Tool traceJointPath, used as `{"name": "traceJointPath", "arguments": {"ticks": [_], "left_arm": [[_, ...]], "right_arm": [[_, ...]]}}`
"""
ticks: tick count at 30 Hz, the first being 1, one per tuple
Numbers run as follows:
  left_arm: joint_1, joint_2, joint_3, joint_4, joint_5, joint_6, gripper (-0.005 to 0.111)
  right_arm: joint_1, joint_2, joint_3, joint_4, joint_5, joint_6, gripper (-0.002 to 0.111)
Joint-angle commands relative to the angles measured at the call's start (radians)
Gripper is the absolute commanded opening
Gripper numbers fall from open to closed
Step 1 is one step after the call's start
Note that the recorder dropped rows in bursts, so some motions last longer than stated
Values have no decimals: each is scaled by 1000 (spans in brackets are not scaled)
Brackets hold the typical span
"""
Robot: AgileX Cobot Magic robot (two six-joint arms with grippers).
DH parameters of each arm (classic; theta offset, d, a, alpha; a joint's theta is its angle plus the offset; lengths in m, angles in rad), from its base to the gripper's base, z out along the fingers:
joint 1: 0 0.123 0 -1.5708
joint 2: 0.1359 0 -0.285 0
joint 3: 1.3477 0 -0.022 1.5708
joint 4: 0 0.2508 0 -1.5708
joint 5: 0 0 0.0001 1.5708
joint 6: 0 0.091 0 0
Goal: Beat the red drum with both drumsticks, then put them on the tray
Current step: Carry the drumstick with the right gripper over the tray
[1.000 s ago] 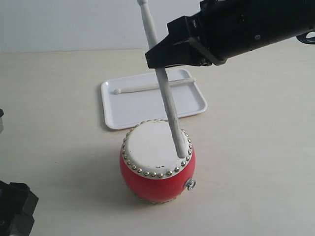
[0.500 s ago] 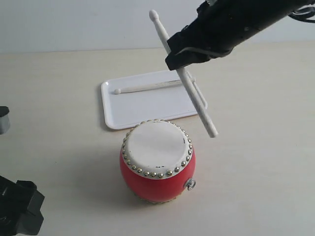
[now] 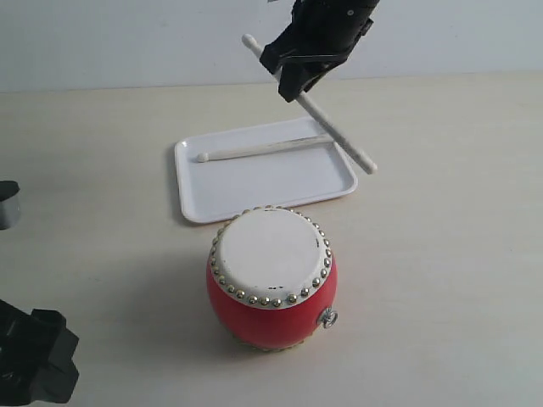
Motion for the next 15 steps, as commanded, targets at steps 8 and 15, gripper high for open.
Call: {"name": "traceJointPath", "arguments": {"ticks": [8,15], "left_arm": [[-1,-1,-4,-44,-11,38,76],[-1,-1,-4,-44,-50,115,76]], "right_arm": [[-4,66,-27,-153,-63,-402,0],[4,76,-29,-151,-268,-526,0]]}}
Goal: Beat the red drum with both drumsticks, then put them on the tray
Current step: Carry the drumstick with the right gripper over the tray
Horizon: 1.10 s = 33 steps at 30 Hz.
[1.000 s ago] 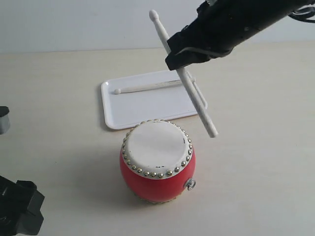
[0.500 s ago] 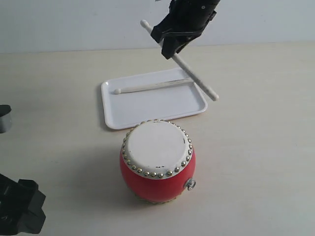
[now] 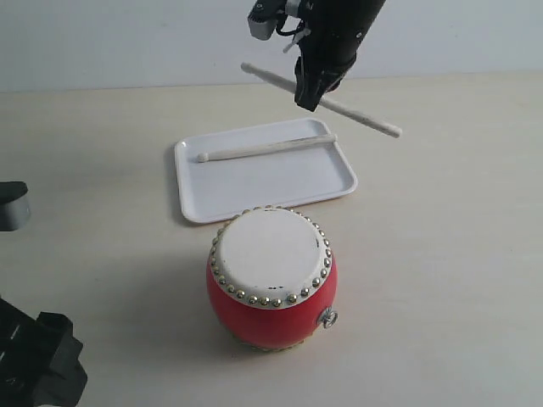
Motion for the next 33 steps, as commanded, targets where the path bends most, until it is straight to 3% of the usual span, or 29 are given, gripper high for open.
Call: {"name": "traceJointPath", "arguments": {"ticks": [1,8,19,25,33], "left_arm": [[-1,-1,-4,-5,-40,53,76],[-1,-1,-4,-5,-80,81,76],[-1,-1,-4,-9,-70,99,76],[-1,-1,-4,-40,-65,97,76],[-1,-1,-4,-45,-67,97,76]], "right_arm": [[7,5,-13,1,-176,-108,0],[60,63,-13,-145,-290,-209,0],[58,131,-13,-151,-338,-211,0],[58,170,-23,-139,-312,-214,0],[62,179,-23,17,-307,-377,0]]}}
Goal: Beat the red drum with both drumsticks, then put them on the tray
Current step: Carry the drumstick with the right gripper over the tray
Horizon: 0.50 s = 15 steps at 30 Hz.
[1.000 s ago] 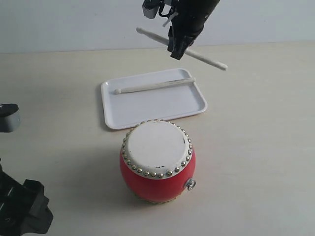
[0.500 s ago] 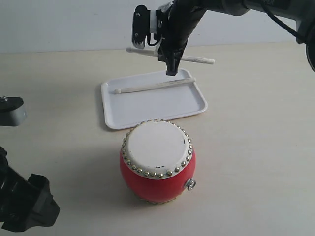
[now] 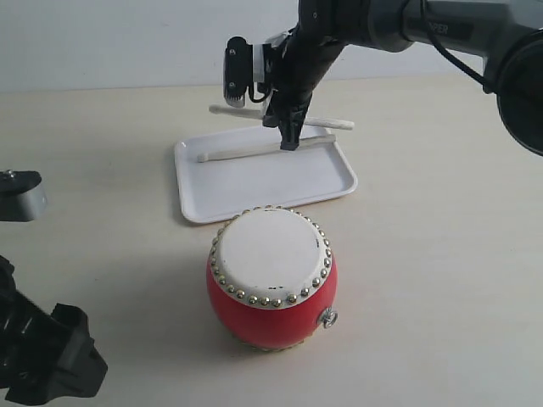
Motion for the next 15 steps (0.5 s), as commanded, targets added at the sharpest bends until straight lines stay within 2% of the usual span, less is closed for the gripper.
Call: {"name": "traceJointPath", "arguments": {"ticks": [1,6,15], "left_arm": [[-1,-1,-4,-4,1,4,76],[-1,-1,-4,2,-25,4,76],[-1,0,2,47,-136,4,76]], "right_arm": [[0,6,-13,46,15,-34,0],[0,13,-13,48,112,-34,0],[41,11,-13,71,150,20,0]]}}
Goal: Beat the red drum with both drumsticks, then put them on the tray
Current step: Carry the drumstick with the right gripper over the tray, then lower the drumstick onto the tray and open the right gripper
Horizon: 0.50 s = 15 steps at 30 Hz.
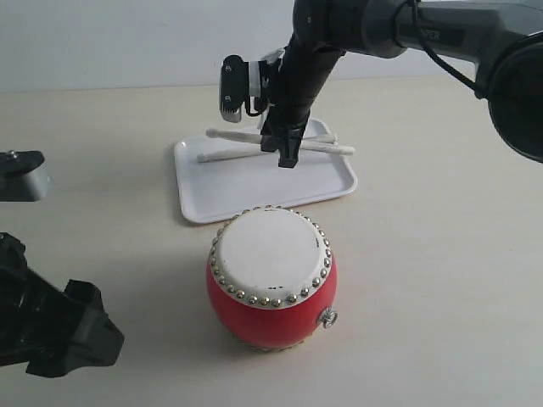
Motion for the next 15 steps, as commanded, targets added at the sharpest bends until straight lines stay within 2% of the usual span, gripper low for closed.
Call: {"name": "traceJointPath", "arguments": {"ticks": [1,15], "left_arm": [[-1,0,2,31,-53,4,76],[-1,0,2,-35,-223,0,76]], "right_arm": [[32,-3,-11,20,16,13,0],[41,-3,-11,32,16,38,0]]}}
